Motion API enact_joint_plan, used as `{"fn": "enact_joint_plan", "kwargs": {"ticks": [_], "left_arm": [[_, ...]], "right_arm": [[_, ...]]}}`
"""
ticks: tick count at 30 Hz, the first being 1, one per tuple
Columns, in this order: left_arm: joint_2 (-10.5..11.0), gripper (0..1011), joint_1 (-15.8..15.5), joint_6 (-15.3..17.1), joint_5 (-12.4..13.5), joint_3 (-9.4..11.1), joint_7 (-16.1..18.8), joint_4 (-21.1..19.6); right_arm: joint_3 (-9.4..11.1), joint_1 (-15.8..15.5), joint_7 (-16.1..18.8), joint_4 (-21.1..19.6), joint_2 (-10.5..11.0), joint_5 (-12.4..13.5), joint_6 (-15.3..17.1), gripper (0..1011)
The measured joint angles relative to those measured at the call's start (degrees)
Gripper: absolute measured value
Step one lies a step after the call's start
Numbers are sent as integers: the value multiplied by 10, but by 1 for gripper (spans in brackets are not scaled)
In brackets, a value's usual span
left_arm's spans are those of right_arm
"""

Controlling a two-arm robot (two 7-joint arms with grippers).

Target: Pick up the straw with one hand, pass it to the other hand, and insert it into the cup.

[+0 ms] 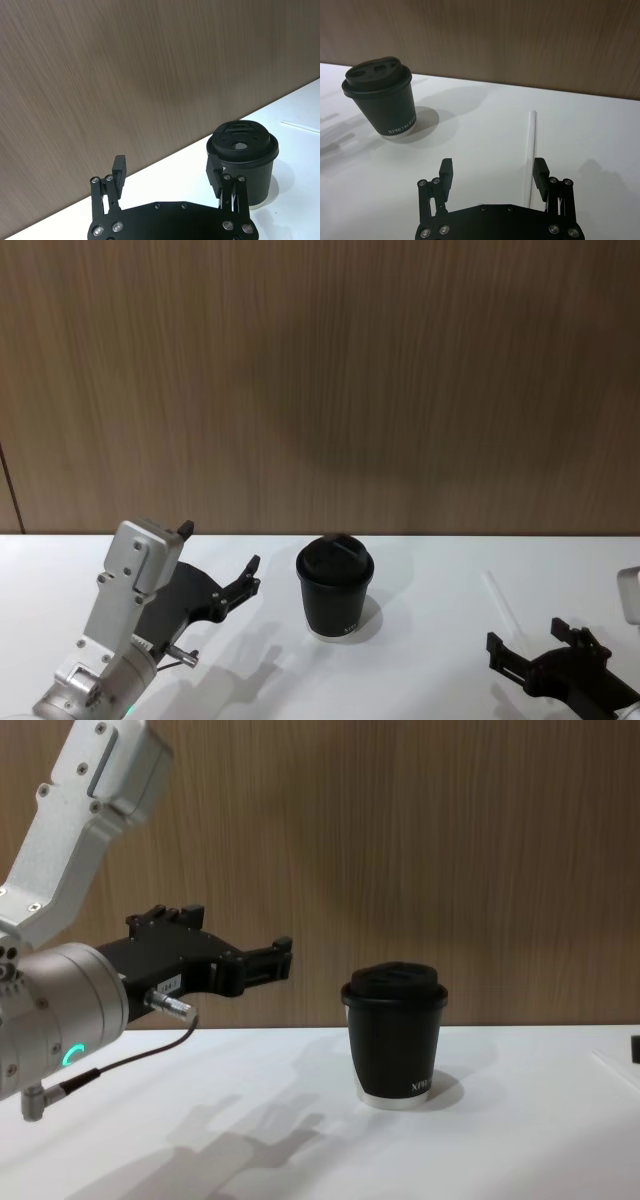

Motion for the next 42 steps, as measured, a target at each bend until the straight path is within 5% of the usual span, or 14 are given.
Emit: {"fn": "enact_joint_plan", "kwargs": {"ticks": [20,42], "left_arm": [[0,1003,0,0,0,0,0,0],[0,1003,0,0,0,0,0,0]], "right_arm": [[1,-4,-2,-4,10,-12,55,1001],[14,7,2,29,-10,-5,79,1001]]}}
